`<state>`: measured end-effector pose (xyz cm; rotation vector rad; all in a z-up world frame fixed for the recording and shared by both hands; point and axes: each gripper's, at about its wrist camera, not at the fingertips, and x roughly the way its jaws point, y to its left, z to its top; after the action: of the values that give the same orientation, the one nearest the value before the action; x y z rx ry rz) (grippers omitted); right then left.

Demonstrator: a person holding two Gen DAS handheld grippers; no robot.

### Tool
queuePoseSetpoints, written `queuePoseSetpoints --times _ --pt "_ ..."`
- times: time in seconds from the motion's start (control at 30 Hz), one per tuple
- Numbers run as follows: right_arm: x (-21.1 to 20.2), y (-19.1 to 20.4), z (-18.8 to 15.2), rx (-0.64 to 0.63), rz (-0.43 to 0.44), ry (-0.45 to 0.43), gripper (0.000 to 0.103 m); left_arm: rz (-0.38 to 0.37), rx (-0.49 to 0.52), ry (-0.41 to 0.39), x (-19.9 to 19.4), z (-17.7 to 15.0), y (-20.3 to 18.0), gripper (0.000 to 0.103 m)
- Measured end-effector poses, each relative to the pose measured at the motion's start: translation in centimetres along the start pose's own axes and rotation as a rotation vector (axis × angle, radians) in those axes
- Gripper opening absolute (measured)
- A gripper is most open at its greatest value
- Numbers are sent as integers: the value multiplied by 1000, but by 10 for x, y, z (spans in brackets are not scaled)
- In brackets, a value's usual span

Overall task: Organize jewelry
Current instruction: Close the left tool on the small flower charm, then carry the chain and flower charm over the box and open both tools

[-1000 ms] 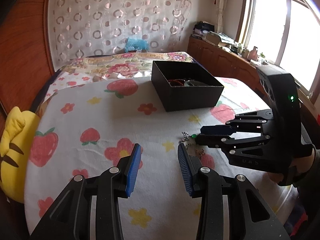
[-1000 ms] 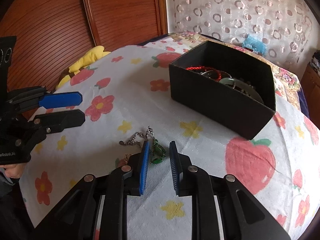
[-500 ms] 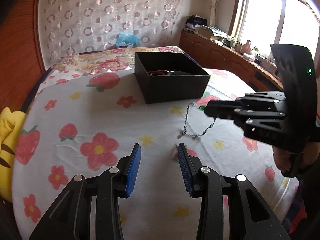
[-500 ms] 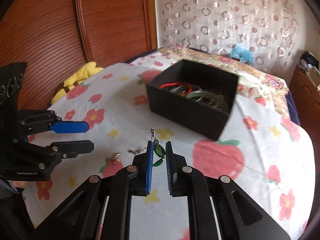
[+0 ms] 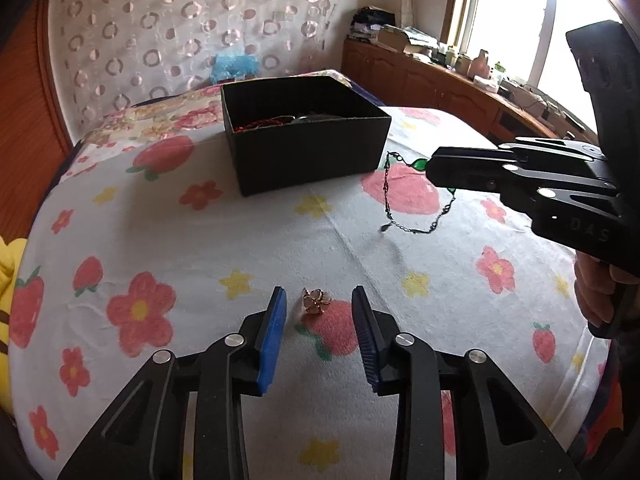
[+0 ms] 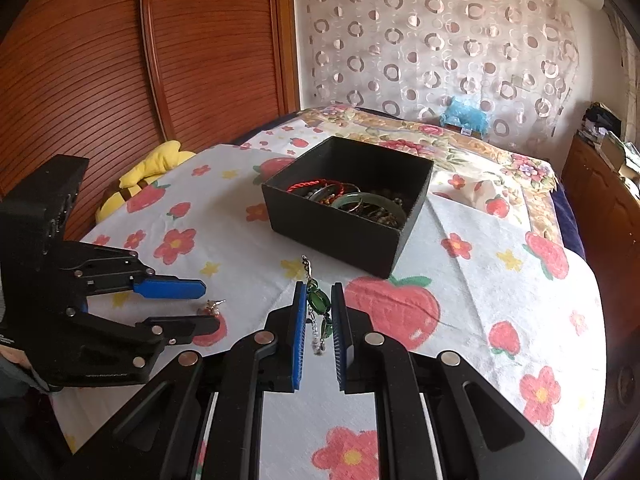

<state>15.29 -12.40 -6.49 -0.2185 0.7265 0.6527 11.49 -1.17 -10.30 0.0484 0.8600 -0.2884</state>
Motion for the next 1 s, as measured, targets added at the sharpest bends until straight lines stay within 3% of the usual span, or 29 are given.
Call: queuePoseSetpoints --times 0.23,0.57,1.0 --pt "-2 -2 0 8 -4 -7 14 3 0 5 4 -1 3 14" --pt "-6 -5 16 6 -18 -40 14 -16 -22 -40 -9 11 12 14" --pt "5 -35 79 37 -54 -86 14 14 -6 -119 -24 50 24 14"
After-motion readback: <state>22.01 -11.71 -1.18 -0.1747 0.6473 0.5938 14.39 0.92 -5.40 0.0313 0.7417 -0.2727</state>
